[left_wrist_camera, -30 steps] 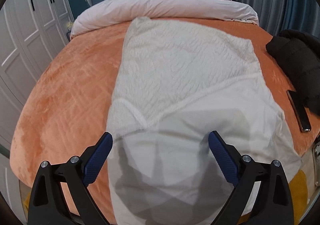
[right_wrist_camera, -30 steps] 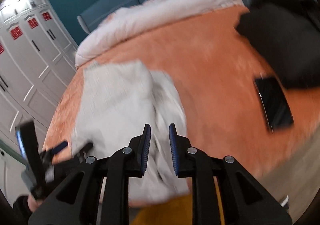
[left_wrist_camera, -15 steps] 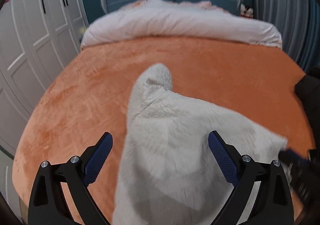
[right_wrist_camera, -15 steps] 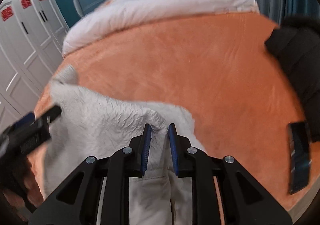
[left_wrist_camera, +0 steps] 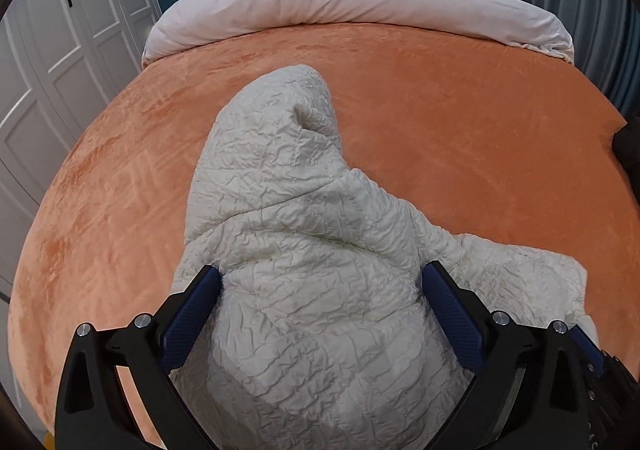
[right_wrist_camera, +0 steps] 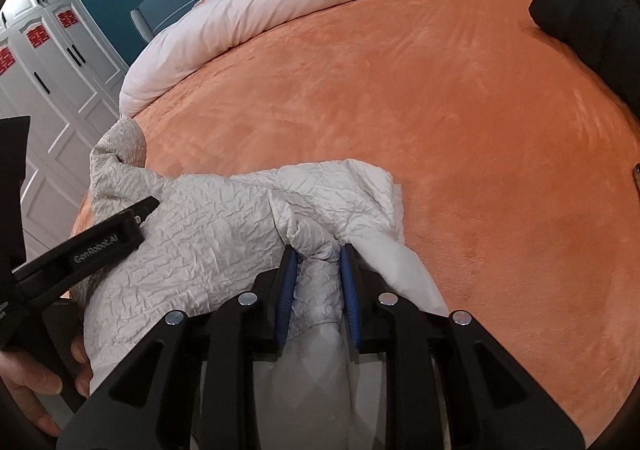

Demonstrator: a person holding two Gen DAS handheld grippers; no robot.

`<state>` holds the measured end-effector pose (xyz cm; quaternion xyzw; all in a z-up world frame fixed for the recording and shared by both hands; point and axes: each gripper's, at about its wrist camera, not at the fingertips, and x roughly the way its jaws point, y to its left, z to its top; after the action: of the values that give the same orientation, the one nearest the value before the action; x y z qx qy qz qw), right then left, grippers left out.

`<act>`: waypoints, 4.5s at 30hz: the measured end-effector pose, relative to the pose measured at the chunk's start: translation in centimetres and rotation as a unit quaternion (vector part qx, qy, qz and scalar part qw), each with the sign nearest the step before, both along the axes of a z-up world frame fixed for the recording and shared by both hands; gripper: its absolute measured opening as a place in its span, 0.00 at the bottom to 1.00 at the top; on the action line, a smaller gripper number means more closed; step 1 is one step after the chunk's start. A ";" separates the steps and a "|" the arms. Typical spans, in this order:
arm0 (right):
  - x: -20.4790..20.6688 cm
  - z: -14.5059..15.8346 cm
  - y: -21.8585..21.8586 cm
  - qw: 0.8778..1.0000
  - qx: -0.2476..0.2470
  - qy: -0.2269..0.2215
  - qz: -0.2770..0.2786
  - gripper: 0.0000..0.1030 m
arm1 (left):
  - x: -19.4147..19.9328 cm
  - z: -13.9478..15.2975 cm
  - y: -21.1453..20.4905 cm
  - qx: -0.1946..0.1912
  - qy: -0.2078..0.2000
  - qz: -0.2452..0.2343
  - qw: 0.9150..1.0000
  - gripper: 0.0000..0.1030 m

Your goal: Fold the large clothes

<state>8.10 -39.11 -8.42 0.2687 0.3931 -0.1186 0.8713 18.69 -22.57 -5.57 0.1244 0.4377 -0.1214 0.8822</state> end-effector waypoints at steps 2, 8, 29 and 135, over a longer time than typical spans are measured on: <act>0.4 -0.1 0.0 1.000 -0.002 -0.002 -0.001 0.19 | -0.1 -0.3 -0.2 0.005 -0.006 0.001 1.000 0.95; 0.2 -0.3 0.4 1.000 -0.006 -0.001 -0.004 0.19 | -0.3 -1.0 -0.5 0.018 -0.017 0.002 1.000 0.95; -13.0 5.3 -0.2 0.992 0.126 -0.004 -0.002 0.43 | -13.9 3.7 12.7 -0.106 0.138 -0.030 0.984 0.94; -10.9 -3.2 -1.4 0.973 0.228 0.037 0.001 0.73 | -10.1 1.7 9.0 -0.091 0.066 0.003 0.994 0.95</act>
<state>-2.77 -40.52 -11.57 0.4552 0.4419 -0.0350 0.7722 8.56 -13.62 -3.85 0.0341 0.4829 -0.1661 0.8591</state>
